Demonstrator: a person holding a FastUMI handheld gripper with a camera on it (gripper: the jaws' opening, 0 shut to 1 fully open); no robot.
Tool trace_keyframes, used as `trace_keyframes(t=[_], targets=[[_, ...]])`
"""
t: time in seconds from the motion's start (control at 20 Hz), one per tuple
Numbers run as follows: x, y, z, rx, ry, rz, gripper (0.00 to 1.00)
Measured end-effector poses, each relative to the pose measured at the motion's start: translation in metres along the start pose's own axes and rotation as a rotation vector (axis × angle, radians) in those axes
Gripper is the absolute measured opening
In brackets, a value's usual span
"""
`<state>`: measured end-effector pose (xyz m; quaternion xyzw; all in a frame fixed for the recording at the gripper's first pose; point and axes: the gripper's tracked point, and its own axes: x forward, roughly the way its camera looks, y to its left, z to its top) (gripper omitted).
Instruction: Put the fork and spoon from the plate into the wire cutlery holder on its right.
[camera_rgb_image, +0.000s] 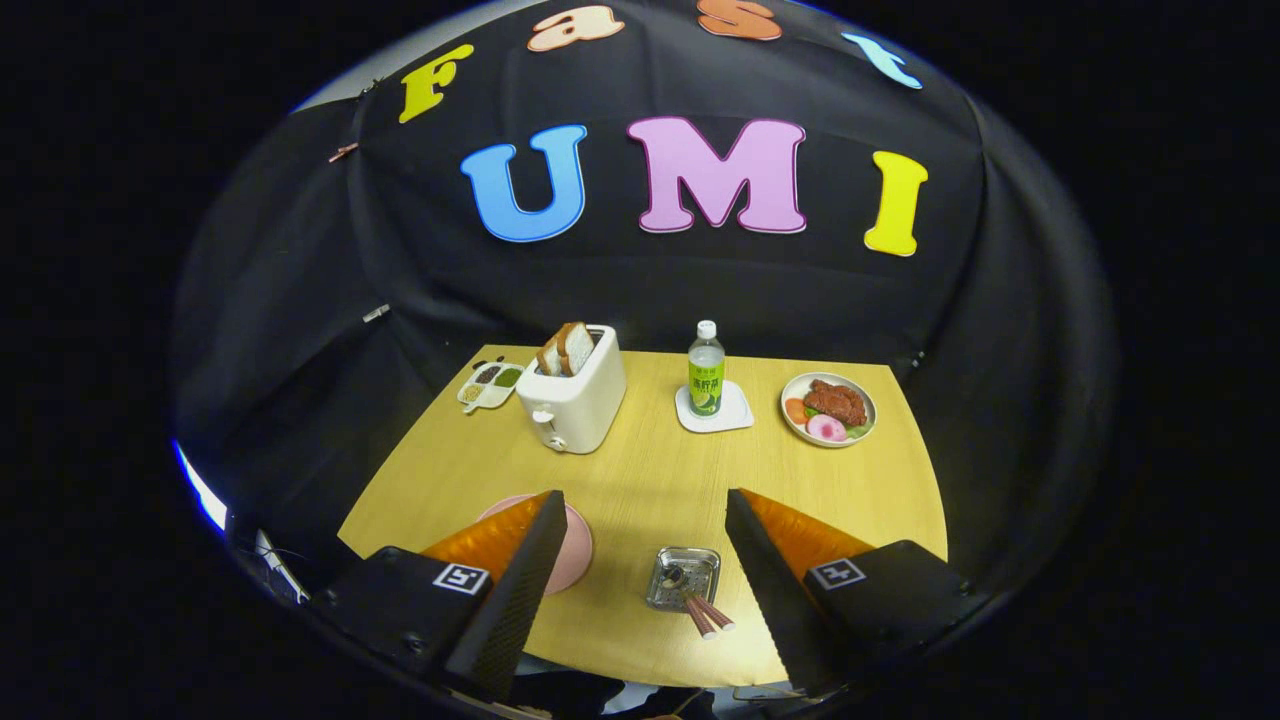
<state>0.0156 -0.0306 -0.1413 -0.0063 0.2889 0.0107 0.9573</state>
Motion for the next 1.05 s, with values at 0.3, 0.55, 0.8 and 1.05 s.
trace_keyframes(t=[0.3, 0.55, 0.8, 1.05], targets=[[-0.056, 0.013, 0.091, 0.009, -0.292, -0.069, 0.99], [-0.091, 0.006, 0.133, 0.042, -0.455, -0.148, 0.99], [-0.099, 0.005, 0.131, 0.061, -0.486, -0.138, 0.99], [-0.087, 0.002, 0.105, 0.099, -0.444, -0.087, 0.99]])
